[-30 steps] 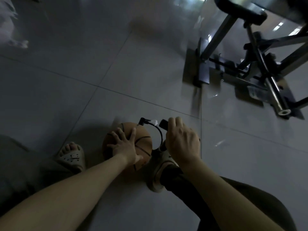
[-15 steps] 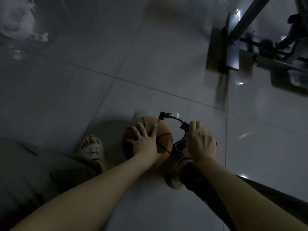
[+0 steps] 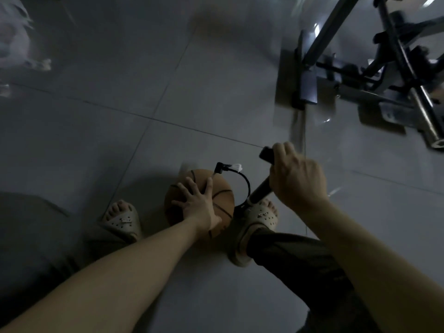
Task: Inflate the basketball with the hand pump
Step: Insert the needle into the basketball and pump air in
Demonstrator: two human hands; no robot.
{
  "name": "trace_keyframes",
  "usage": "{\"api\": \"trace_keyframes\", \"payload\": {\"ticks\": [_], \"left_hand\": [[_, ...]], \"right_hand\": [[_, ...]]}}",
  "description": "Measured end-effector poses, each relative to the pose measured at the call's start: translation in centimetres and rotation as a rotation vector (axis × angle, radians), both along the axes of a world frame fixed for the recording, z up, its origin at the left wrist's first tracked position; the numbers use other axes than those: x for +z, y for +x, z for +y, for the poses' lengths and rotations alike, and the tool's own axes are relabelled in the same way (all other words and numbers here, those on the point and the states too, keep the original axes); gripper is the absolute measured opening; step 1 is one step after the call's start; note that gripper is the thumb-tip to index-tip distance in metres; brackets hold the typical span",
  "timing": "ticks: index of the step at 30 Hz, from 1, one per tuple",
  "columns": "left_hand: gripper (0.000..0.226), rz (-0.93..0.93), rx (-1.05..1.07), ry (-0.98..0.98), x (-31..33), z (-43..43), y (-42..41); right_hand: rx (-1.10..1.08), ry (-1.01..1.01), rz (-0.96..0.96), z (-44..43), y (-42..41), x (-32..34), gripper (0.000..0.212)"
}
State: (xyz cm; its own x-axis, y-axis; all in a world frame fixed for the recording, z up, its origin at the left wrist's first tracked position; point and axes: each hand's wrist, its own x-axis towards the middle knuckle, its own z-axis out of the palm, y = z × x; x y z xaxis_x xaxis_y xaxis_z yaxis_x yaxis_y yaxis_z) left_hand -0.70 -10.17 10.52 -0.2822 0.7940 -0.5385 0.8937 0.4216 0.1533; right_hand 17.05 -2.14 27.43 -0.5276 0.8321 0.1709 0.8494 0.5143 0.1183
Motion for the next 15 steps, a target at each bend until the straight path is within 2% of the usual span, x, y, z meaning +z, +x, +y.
{"api": "trace_keyframes", "payload": {"ticks": [3, 8, 15], "left_hand": [[0.127, 0.016, 0.0, 0.013, -0.2, 0.2, 0.0], [0.127, -0.006, 0.004, -0.033, 0.0, 0.5, -0.3], [0.13, -0.026, 0.014, 0.014, -0.4, 0.2, -0.9]], "right_hand": [[-0.086, 0.01, 0.003, -0.5, 0.1, 0.7, 0.011], [-0.125, -0.023, -0.045, -1.8, -1.2, -4.5, 0.007], [-0.143, -0.036, -0.047, 0.0, -0.8, -9.6, 0.008]]}}
